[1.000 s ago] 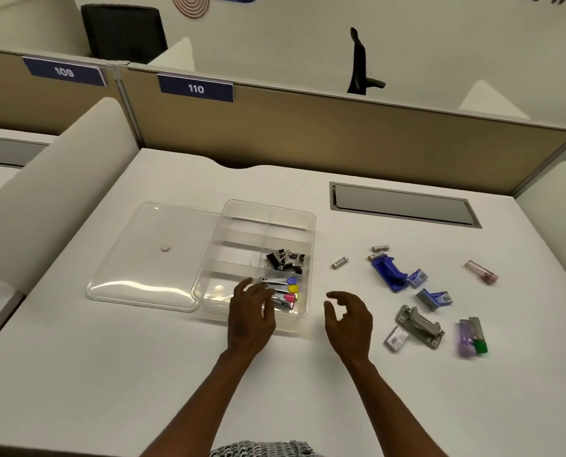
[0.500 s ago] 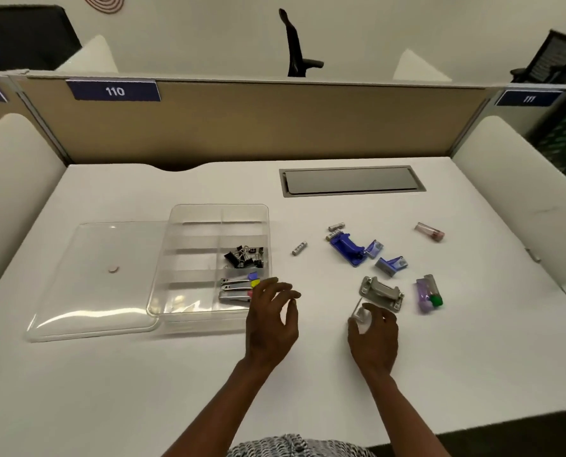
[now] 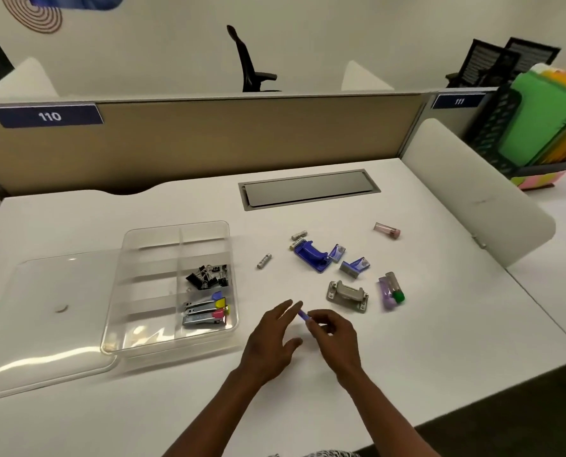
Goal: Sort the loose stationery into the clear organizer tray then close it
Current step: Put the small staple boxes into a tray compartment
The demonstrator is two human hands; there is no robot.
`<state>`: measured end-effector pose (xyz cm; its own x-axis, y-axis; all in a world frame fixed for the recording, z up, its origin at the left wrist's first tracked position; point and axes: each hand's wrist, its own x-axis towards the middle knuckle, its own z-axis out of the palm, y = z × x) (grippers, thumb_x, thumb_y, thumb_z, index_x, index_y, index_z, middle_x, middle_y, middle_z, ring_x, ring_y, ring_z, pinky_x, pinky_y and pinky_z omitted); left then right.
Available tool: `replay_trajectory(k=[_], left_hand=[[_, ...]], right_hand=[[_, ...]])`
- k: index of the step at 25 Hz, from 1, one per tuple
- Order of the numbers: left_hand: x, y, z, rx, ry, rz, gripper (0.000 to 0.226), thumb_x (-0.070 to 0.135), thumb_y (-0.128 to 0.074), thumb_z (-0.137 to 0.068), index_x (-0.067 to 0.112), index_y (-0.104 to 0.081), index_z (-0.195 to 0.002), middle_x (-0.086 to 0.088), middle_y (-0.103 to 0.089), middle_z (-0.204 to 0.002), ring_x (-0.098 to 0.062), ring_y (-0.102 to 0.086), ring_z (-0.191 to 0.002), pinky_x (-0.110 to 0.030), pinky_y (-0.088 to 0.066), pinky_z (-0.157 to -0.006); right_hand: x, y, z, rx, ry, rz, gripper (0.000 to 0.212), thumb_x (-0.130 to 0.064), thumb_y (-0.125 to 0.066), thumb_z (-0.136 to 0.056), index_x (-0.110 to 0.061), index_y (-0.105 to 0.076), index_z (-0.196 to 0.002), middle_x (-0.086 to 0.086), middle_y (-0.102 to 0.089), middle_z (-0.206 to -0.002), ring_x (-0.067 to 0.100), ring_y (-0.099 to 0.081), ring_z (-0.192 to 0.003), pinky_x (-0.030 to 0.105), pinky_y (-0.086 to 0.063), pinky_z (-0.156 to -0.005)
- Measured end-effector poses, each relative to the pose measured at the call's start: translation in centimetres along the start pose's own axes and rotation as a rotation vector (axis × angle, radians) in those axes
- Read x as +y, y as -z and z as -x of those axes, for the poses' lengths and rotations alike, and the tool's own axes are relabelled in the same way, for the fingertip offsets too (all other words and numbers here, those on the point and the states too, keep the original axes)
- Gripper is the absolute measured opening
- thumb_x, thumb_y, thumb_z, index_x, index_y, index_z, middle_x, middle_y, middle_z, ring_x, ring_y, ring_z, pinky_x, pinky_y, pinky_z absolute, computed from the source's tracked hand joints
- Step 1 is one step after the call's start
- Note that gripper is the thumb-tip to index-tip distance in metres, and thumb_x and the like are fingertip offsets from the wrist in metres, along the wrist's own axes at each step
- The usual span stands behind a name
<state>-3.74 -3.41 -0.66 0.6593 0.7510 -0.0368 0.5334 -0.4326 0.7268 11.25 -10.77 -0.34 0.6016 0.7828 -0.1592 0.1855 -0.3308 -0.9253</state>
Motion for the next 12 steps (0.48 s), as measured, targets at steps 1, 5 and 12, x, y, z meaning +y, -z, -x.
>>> replay_trajectory(k=[1, 5, 12], left_hand=[[0.2, 0.0, -0.4, 0.042, -0.01, -0.007, 0.053, 0.032, -0.064, -0.091, 0.038, -0.046, -0.141, 0.021, -0.042, -0.143, 0.003, -0.041, -0.129, -0.016, -0.035, -0.106], [0.6, 0.8, -1.7, 0.314, 0.028, 0.039, 0.019, 0.035, -0.063, -0.092, 0.027, -0.068, -0.108, 0.013, -0.067, -0.096, -0.005, -0.062, -0.08, -0.027, -0.053, -0.071], [1.5, 2.4, -3.8, 0.304, 0.116, 0.206, 0.014, 0.03, -0.071, -0.087, 0.026, -0.066, -0.099, 0.017, -0.065, -0.089, -0.003, -0.063, -0.075, -0.015, -0.05, -0.064]], right_hand=[[-0.5, 0.1, -0.1, -0.108, 0.025, -0.024, 0.009, -0.038, -0.074, -0.086, -0.035, -0.075, -0.094, -0.014, -0.075, -0.094, 0.011, -0.07, -0.081, 0.023, -0.056, -0.072], [-2.1, 1.7, -3.4, -0.076, 0.104, 0.056, 0.015, -0.038, -0.075, -0.086, -0.032, -0.074, -0.1, -0.009, -0.076, -0.088, 0.008, -0.071, -0.08, 0.02, -0.056, -0.073], [-3.8, 6.3, -12.7, 0.193, -0.06, 0.722, 0.035, -0.022, -0.062, -0.09, -0.019, -0.065, -0.124, 0.012, -0.061, -0.124, 0.031, -0.054, -0.12, 0.038, -0.046, -0.1]])
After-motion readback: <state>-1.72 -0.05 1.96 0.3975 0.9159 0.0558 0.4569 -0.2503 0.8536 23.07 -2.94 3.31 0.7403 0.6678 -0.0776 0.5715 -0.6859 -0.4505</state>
